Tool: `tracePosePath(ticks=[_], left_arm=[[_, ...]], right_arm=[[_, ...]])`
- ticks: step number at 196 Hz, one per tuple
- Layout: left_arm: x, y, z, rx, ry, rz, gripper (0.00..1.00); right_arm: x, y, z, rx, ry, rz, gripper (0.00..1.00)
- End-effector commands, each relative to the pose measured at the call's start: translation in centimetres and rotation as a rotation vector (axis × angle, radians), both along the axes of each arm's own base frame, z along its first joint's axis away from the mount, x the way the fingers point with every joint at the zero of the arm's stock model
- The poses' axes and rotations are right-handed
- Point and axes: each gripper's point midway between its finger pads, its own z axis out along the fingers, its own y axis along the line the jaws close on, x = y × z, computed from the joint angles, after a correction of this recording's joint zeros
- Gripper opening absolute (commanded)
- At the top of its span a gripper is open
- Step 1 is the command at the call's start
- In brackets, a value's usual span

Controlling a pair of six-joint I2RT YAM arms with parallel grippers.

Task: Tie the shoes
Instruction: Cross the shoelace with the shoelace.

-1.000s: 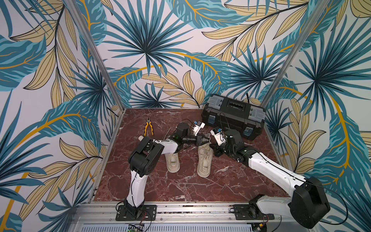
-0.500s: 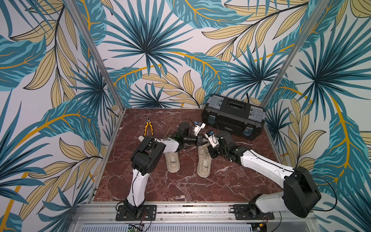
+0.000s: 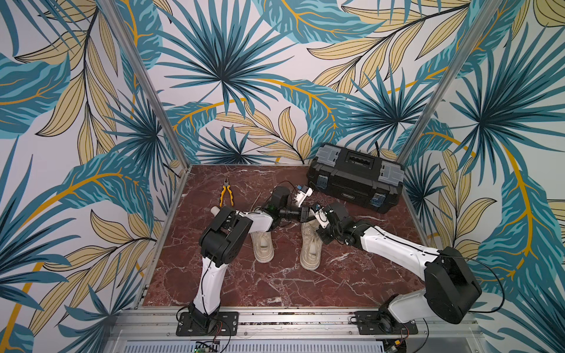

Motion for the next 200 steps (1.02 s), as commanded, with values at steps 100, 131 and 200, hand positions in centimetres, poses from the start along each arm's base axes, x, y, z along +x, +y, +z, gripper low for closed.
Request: tracePosePath(ticks=[100, 131, 200], left_arm=[[0.9, 2.9, -1.7, 0.071, -0.008, 0.096, 0.02], [0.7, 3.1, -2.0, 0.085, -0.009, 0.098, 0.02], [0.5, 2.8, -2.0, 0.090, -0.013, 0.083, 0.02]], right_arm=[[-3.0, 1.2, 1.5, 0.089, 0.134, 0.059, 0.46], [-3.7, 0.2, 2.9, 0.186, 0.150, 0.013, 0.50], [-2.0, -3.8, 1.0, 0.407, 0.239, -0.193, 0.33]])
